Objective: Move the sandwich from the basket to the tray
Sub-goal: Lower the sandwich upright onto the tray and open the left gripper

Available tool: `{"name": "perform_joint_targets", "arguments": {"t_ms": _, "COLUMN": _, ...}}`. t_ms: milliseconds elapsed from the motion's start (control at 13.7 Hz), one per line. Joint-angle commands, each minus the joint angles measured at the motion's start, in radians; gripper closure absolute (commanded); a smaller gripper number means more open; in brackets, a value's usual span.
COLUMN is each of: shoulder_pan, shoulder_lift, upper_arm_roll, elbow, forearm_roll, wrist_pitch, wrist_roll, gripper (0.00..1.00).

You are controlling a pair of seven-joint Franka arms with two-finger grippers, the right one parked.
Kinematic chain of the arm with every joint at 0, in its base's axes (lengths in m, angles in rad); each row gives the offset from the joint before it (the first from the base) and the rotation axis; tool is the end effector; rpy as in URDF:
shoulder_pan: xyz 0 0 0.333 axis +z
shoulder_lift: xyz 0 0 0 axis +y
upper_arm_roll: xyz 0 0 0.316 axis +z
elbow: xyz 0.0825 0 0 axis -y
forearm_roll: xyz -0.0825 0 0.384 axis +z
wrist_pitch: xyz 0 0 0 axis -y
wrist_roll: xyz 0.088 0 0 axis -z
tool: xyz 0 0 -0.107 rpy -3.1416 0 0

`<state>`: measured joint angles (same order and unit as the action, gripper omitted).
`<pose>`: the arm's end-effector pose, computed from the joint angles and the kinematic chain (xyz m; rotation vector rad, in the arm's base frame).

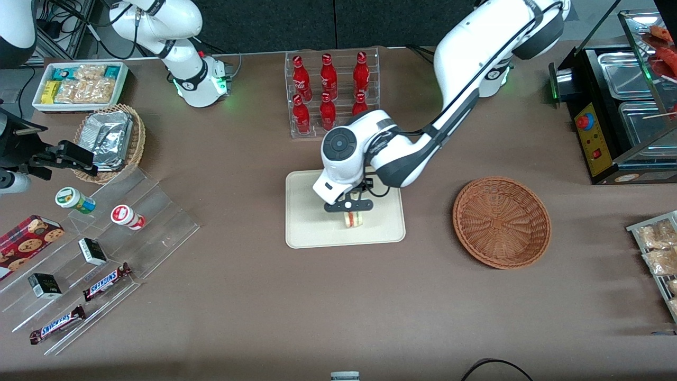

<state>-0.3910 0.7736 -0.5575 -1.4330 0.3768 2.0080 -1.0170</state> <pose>0.4910 -0.5159 0.2744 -3.1038 -0.0144 0.1312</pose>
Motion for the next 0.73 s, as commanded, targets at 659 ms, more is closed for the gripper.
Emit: {"name": "perform_joint_targets", "arguments": {"t_ms": 659, "shoulder_pan": -0.040, "shoulder_lift": 0.076, "upper_arm_roll": 0.022, "elbow": 0.031, "forearm_roll": 0.033, "wrist_pitch": 0.063, "wrist_roll": -0.037, "gripper": 0.87}}
